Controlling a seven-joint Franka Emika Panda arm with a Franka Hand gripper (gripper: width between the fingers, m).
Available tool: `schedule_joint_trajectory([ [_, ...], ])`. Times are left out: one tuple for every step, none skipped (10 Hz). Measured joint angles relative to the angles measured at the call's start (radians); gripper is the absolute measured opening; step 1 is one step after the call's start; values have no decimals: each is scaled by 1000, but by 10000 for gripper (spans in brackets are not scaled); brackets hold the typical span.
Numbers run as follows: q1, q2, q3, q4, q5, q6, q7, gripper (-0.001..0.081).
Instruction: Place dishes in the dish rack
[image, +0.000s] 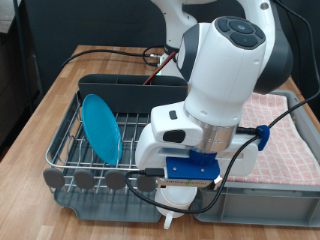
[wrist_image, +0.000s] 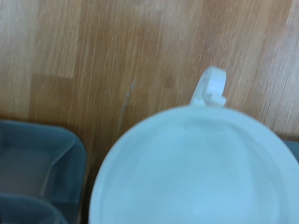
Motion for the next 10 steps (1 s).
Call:
schedule_joint_trajectory([
  [1, -2, 2, 21, 0, -52, -11, 794],
  [3, -11, 2, 31, 0, -84, -16, 800],
  [6, -25, 3, 33, 0, -103, -20, 800],
  [7, -41, 5, 33, 0, -108, -24, 802],
  [8, -55, 6, 33, -1, -110, -25, 802],
  [9, -65, 7, 32, -1, -114, -25, 802],
  [9, -73, 8, 33, -1, -122, -25, 802],
  [11, -81, 8, 33, -2, -129, -25, 802],
  [13, -87, 8, 33, -3, -135, -25, 802],
  [16, -93, 8, 34, -4, -141, -25, 802],
])
